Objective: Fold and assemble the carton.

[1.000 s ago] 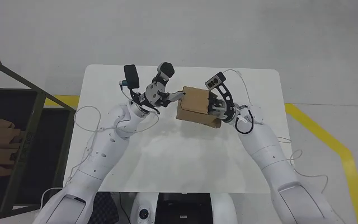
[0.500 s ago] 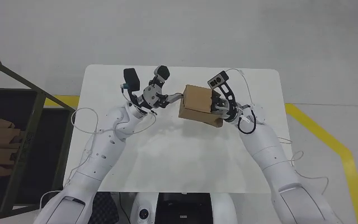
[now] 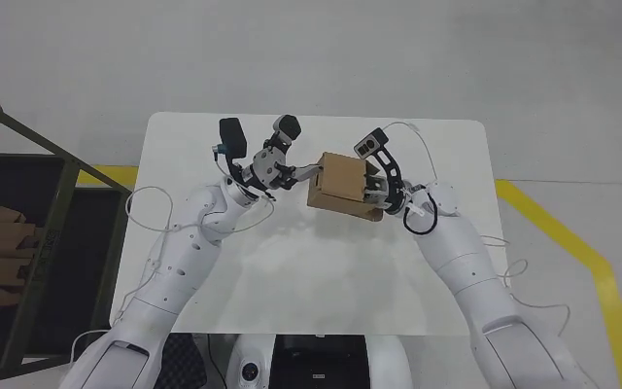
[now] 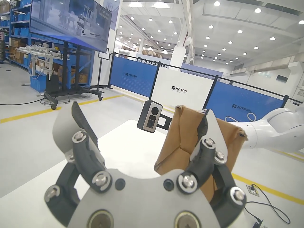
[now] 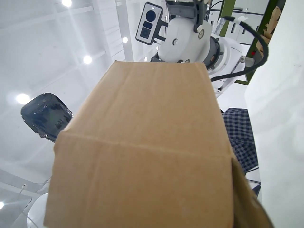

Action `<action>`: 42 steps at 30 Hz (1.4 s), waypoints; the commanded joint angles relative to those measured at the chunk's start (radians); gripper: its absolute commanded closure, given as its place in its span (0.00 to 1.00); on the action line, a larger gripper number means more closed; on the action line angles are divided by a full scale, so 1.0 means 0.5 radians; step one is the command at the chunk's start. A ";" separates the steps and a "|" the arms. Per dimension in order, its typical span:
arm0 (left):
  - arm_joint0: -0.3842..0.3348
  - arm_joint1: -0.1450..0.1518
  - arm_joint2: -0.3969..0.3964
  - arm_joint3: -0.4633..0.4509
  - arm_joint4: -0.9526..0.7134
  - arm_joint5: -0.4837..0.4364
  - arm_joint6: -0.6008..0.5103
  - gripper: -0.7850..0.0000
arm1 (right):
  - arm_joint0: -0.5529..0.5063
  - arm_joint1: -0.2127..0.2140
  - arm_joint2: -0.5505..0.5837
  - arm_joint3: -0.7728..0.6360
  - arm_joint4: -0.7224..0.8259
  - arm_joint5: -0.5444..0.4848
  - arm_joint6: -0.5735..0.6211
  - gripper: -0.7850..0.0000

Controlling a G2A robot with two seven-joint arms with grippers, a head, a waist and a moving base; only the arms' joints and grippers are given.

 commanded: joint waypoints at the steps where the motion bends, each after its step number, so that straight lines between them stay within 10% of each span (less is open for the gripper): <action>1: 0.000 -0.001 -0.001 0.000 -0.004 -0.003 -0.002 0.00 | 0.004 -0.001 -0.010 0.005 -0.019 0.000 -0.002 1.00; 26: 0.025 0.001 -0.103 0.018 -0.021 -0.001 0.008 0.00 | 0.048 0.007 0.007 0.102 -0.097 -0.042 -0.042 1.00; 33: 0.040 0.051 -0.186 -0.075 0.306 -0.361 -0.058 0.00 | 0.088 0.056 0.066 0.140 -0.308 -0.049 -0.048 1.00; 42: 0.031 0.151 0.015 -0.220 0.773 -0.361 -0.009 0.00 | 0.173 0.101 0.093 0.179 -0.529 -0.067 -0.067 1.00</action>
